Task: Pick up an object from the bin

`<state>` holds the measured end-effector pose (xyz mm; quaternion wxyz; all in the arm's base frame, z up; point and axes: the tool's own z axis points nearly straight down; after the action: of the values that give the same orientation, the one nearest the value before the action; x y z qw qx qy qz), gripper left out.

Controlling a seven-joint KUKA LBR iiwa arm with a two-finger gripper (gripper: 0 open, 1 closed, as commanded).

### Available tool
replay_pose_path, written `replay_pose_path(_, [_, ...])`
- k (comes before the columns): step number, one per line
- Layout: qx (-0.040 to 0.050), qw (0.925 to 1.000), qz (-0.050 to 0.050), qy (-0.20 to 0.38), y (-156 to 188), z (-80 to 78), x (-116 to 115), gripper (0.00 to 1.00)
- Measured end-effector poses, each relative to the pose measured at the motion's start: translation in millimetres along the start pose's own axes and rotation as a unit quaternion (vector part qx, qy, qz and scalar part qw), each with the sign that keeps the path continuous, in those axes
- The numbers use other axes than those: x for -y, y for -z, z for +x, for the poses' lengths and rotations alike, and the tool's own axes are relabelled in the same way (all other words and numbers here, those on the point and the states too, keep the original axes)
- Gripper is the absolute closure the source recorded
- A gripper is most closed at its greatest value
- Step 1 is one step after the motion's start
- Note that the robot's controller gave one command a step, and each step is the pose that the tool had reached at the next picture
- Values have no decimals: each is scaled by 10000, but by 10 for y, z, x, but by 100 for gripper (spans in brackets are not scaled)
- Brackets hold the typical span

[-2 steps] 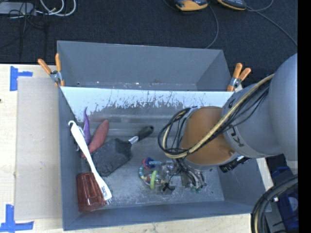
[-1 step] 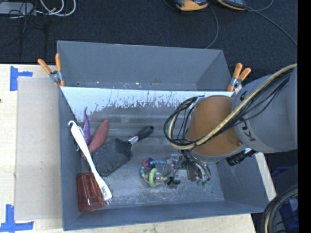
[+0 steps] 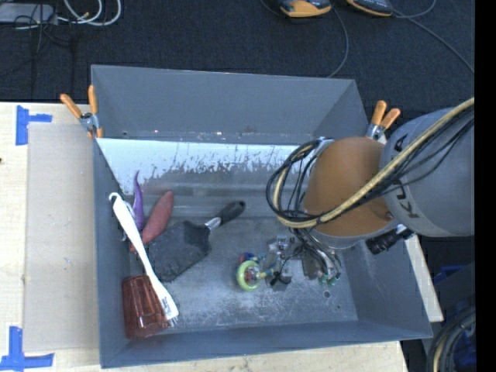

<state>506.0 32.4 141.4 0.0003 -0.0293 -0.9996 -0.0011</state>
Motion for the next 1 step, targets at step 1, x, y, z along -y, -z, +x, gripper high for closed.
replay_pose_path(1, [-36, 10000, 3, -18, 37, -29, -2, 100])
